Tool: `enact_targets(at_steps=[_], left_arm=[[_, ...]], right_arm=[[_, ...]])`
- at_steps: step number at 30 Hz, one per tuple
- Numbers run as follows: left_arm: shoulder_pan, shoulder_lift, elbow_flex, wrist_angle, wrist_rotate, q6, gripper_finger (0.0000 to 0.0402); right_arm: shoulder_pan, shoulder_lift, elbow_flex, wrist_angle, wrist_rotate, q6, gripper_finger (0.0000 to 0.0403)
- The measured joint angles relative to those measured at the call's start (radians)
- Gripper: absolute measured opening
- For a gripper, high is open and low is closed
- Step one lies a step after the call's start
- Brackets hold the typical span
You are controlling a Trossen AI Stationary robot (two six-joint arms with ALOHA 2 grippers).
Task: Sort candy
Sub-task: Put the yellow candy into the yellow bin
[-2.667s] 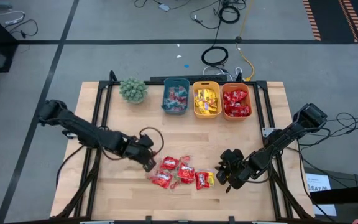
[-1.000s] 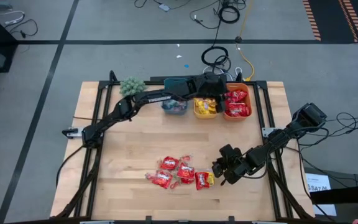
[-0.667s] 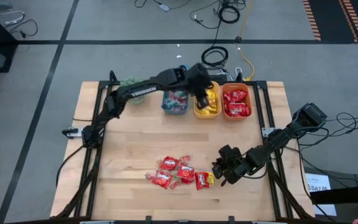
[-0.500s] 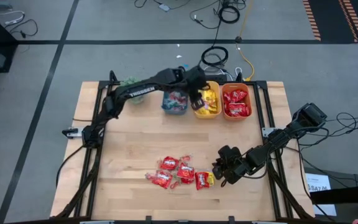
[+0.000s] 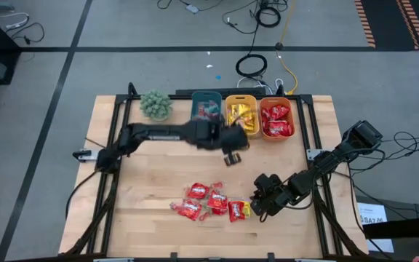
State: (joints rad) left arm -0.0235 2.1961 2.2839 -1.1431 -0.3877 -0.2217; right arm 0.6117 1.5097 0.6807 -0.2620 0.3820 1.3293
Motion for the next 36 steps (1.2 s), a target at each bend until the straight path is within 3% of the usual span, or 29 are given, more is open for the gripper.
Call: enact_targets(at_steps=[4, 8, 15, 19, 24, 27, 31, 36], left_arm=[[-0.091, -0.078, -0.182, 0.093, -0.084, -0.062, 0.0136], [-0.148, -0.227, -0.497, 0.196, -0.151, -0.168, 0.0136], [-0.34, -0.681, -1.162, 0.578, -0.161, -0.39, 0.0136], [-0.454, -0.936, -1.417, 0.663, -0.179, -0.538, 0.0136], [-0.496, -1.135, -1.56, 0.65, -0.163, -0.582, 0.0136], [-0.497, -1.184, -1.585, 0.64, -0.139, -0.595, 0.0136], [-0.497, -1.193, -1.587, 0.667, -0.178, -0.344, 0.0136], [-0.496, -1.222, -1.639, 0.727, -0.19, -0.234, 0.0136]], right_arm=[[0.0, 0.0, 0.0, 0.004, -0.022, -0.036, 0.0141], [0.009, 0.0, 0.0, 0.009, -0.023, -0.061, 0.0141], [0.002, 0.0, 0.0, 0.088, -0.021, -0.156, 0.0141], [-0.027, 0.0, 0.0, 0.169, -0.016, -0.334, 0.0141], [-0.05, 0.0, 0.0, 0.232, -0.023, -0.508, 0.0141], [-0.054, 0.0, 0.0, 0.235, -0.095, -0.57, 0.0141], [-0.055, 0.0, 0.021, 0.165, -0.226, -0.581, 0.0141], [-0.059, 0.019, 0.147, -0.104, -0.213, -0.575, 0.0141]])
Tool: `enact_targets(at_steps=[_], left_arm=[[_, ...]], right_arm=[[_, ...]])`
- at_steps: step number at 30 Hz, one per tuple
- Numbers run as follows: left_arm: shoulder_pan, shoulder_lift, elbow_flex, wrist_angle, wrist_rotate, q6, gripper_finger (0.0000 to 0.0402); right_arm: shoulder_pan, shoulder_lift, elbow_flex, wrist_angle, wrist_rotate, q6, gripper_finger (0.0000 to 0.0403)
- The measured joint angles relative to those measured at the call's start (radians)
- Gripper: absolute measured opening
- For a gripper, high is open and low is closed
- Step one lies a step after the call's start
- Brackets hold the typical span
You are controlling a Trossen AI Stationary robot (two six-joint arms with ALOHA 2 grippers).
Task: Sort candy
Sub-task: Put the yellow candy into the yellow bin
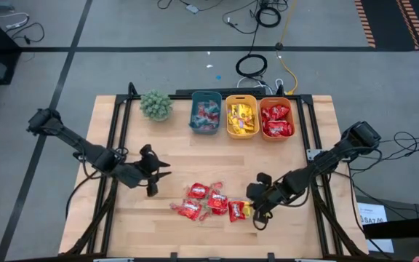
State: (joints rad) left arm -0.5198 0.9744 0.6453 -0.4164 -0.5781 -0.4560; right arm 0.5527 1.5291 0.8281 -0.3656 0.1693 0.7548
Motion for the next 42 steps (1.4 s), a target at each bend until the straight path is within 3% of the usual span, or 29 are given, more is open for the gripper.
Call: enact_targets(at_steps=[4, 9, 13, 18, 21, 24, 28, 31, 37, 42], left_arm=[[0.004, -0.083, -0.183, 0.274, 0.044, 0.064, 0.0136], [0.041, -0.204, -0.437, 0.693, 0.172, 0.125, 0.0136], [0.087, -0.26, -0.548, 0.855, 0.287, 0.122, 0.0136], [0.134, -0.272, -0.562, 0.852, 0.375, 0.139, 0.0136], [0.174, -0.272, -0.562, 0.853, 0.421, 0.175, 0.0136], [0.23, -0.272, -0.562, 0.853, 0.475, 0.184, 0.0136], [0.305, -0.271, -0.562, 0.833, 0.53, 0.209, 0.0136], [0.353, -0.271, -0.562, 0.834, 0.553, 0.212, 0.0136], [0.425, -0.271, -0.562, 0.831, 0.624, 0.255, 0.0136], [0.455, -0.27, -0.562, 0.831, 0.657, 0.256, 0.0136]], right_arm=[[-0.011, 0.036, 0.067, -0.033, 0.018, -0.03, 0.0141], [-0.013, 0.121, 0.104, -0.038, -0.007, 0.054, 0.0146], [-0.02, 0.199, 0.138, -0.032, -0.047, 0.07, 0.0173], [-0.025, 0.301, 0.172, -0.029, -0.042, 0.067, 0.0215], [-0.032, 0.343, 0.177, -0.04, -0.091, 0.077, 0.0209], [-0.041, 0.349, 0.192, -0.07, -0.116, 0.176, 0.015], [-0.068, 0.311, 0.221, -0.171, -0.165, 0.243, 0.0027], [-0.099, 0.275, 0.262, -0.324, -0.173, 0.232, 0.0018], [-0.173, 0.2, 0.431, -0.654, -0.041, 0.206, 0.0004], [-0.249, 0.158, 0.564, -0.787, 0.146, 0.136, 0.0002]])
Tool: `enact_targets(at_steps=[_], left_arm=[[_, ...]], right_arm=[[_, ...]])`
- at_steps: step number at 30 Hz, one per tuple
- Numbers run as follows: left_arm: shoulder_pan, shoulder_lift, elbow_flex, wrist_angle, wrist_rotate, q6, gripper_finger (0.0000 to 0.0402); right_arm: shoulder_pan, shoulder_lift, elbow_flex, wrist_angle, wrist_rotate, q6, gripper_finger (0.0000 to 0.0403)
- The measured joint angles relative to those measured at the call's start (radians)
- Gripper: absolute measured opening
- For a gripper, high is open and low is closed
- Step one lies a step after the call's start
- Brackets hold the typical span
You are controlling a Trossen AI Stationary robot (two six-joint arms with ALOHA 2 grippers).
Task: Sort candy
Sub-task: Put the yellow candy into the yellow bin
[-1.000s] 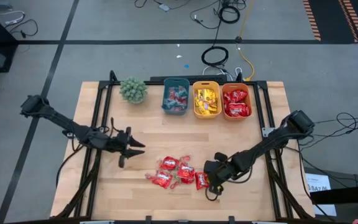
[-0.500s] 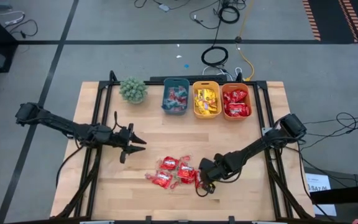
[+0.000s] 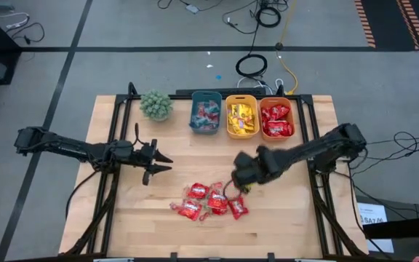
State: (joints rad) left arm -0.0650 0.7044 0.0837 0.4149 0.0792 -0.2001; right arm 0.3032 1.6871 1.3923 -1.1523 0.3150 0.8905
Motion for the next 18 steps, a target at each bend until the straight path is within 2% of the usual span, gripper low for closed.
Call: enact_targets(at_steps=[4, 7, 10, 14, 18], left_arm=[[0.017, 0.0, 0.0, 0.0, 0.002, 0.0, 0.0136], [0.033, 0.0, 0.0, 0.001, 0.002, 0.0, 0.0136], [0.06, 0.0, 0.0, 0.003, 0.002, 0.0, 0.0136], [0.103, 0.0, 0.0, 0.013, 0.0, -0.004, 0.0136], [0.129, 0.0, 0.0, 0.031, 0.0, -0.004, 0.0136]], right_arm=[[-0.11, -0.026, 0.044, -0.02, 0.14, 0.015, 0.0001], [-0.239, -0.05, 0.045, -0.007, 0.188, -0.062, 0.0001], [-0.381, -0.05, 0.033, 0.046, 0.169, -0.204, 0.0001], [-0.555, -0.049, -0.003, 0.215, 0.066, -0.404, 0.0], [-0.683, -0.039, -0.012, 0.298, 0.022, -0.492, 0.0013]])
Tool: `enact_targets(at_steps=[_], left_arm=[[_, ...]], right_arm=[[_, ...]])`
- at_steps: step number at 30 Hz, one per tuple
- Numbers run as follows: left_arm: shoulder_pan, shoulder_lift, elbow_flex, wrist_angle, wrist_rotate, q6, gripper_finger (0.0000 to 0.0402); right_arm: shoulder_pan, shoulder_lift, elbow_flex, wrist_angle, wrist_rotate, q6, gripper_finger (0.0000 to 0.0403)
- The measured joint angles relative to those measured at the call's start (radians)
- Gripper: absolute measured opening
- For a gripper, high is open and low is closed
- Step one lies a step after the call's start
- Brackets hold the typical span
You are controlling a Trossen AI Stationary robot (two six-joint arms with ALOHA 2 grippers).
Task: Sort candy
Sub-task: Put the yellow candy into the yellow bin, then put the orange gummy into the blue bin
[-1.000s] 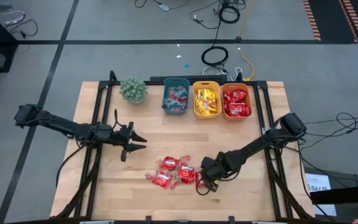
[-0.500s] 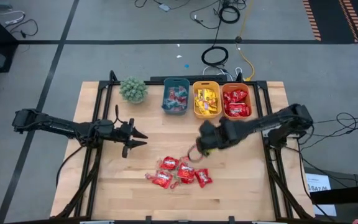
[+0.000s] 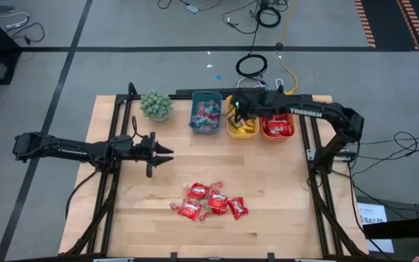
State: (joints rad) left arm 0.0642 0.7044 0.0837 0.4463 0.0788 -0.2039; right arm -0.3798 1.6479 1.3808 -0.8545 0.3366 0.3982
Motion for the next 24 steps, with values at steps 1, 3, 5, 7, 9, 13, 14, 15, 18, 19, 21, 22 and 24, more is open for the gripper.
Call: enact_targets(at_steps=[1, 3, 5, 7, 9, 13, 14, 15, 18, 19, 21, 22, 24], left_arm=[[0.005, 0.0, 0.0, -0.002, 0.0, 0.0, 0.0136], [0.01, 0.0, 0.0, -0.001, -0.001, -0.01, 0.0136], [0.017, 0.0, 0.0, -0.002, -0.001, -0.032, 0.0136], [0.023, 0.0, 0.0, -0.002, -0.002, -0.052, 0.0136], [0.026, 0.0, 0.0, -0.003, -0.002, -0.052, 0.0136], [0.03, 0.0, 0.0, -0.006, -0.008, -0.046, 0.0136], [0.03, 0.0, 0.0, -0.008, -0.012, -0.042, 0.0136], [0.03, 0.0, 0.0, -0.009, -0.017, -0.037, 0.0136], [0.03, 0.0, 0.0, -0.01, -0.04, -0.015, 0.0136], [0.03, 0.0, 0.0, -0.01, -0.05, -0.016, 0.0136], [0.03, 0.0, 0.0, -0.011, -0.057, -0.023, 0.0136], [0.03, 0.0, 0.0, -0.011, -0.057, -0.023, 0.0136], [0.029, 0.0, 0.0, -0.01, -0.057, -0.024, 0.0136]], right_arm=[[-0.027, 0.001, 0.0, 0.005, -0.007, -0.006, 0.0021], [-0.079, 0.001, 0.0, 0.018, -0.05, -0.045, 0.0043], [-0.127, 0.001, 0.0, 0.025, -0.102, -0.076, 0.0069], [-0.167, 0.001, 0.0, 0.027, -0.142, -0.095, 0.0098], [-0.196, 0.001, 0.0, 0.028, -0.156, -0.104, 0.0127], [-0.225, 0.001, 0.0, 0.029, -0.16, -0.147, 0.0174], [-0.228, 0.001, 0.0, 0.03, -0.16, -0.16, 0.0182], [-0.229, 0.001, 0.0, 0.033, -0.16, -0.17, 0.019], [-0.23, 0.001, 0.0, 0.048, -0.159, -0.178, 0.0206], [-0.23, 0.001, 0.0, 0.049, -0.159, -0.176, 0.0209], [-0.23, 0.001, 0.0, 0.053, -0.159, -0.174, 0.0213], [-0.23, 0.001, 0.0, 0.057, -0.159, -0.174, 0.0214], [-0.23, 0.001, 0.0, 0.07, -0.157, -0.173, 0.0214]])
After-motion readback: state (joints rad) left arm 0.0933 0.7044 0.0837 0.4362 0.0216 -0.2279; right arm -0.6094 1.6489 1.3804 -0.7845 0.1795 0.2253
